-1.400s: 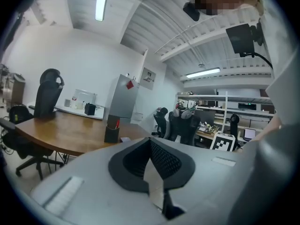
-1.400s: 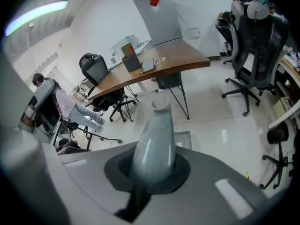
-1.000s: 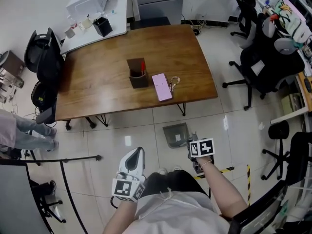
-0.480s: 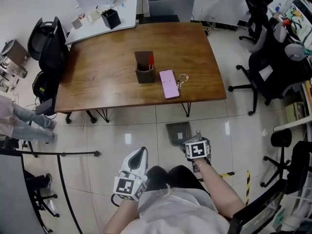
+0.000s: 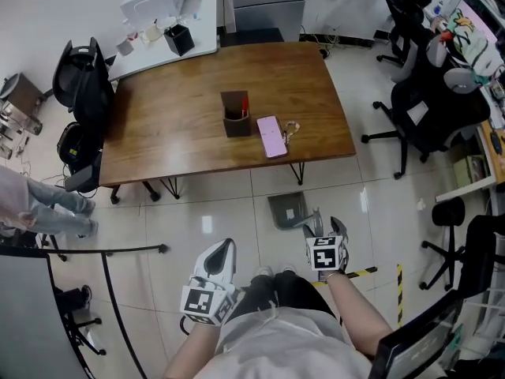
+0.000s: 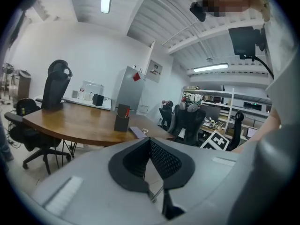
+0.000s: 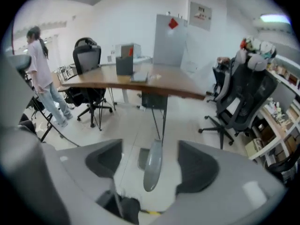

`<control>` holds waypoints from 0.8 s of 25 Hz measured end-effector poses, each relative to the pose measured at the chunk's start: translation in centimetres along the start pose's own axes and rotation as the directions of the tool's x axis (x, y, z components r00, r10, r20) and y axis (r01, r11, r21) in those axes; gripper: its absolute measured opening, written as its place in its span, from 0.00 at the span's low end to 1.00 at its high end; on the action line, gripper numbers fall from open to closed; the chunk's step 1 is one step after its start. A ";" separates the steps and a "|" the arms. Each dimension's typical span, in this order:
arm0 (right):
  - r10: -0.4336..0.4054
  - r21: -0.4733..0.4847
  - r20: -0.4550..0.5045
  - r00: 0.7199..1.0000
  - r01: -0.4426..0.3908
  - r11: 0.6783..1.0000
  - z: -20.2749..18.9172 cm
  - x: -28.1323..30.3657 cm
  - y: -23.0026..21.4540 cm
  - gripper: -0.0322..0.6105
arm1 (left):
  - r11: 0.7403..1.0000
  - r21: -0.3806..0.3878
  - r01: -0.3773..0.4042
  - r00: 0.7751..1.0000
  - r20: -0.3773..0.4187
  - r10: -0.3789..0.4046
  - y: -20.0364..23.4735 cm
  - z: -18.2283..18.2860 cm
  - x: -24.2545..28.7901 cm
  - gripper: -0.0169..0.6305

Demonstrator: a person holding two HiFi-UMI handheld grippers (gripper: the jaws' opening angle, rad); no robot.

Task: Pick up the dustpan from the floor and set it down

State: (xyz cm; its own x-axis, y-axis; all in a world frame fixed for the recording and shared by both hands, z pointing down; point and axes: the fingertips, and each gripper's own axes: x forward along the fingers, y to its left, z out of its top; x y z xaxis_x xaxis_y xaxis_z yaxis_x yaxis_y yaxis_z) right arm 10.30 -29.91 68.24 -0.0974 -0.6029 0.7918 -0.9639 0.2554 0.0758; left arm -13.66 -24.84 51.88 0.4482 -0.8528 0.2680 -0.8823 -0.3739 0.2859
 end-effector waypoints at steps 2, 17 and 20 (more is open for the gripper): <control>-0.016 0.006 0.164 0.986 0.015 1.000 3.0 -4.6 -0.2 0.24 | 0.999 0.017 0.028 1.000 0.004 -0.028 -1.3 1.2 -0.7 0.05; 0.270 -0.130 0.607 0.748 -0.242 0.962 -0.1 -30.5 6.3 0.05 | 0.993 0.108 0.047 0.991 0.121 -0.060 -17.1 0.4 -12.4 0.05; 0.327 -0.195 0.674 0.662 -0.267 0.944 -2.4 -36.6 7.5 0.05 | 0.993 0.114 0.034 0.989 0.143 -0.050 -20.5 -0.6 -15.7 0.05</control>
State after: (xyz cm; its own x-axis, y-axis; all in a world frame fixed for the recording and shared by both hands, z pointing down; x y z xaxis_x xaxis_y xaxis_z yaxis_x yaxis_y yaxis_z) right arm 7.27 -4.16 41.31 -0.5469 -0.8253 0.1409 -0.8351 0.5497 -0.0218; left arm -2.54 -3.60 42.41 0.4667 -0.8763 0.1196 -0.8773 -0.4416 0.1878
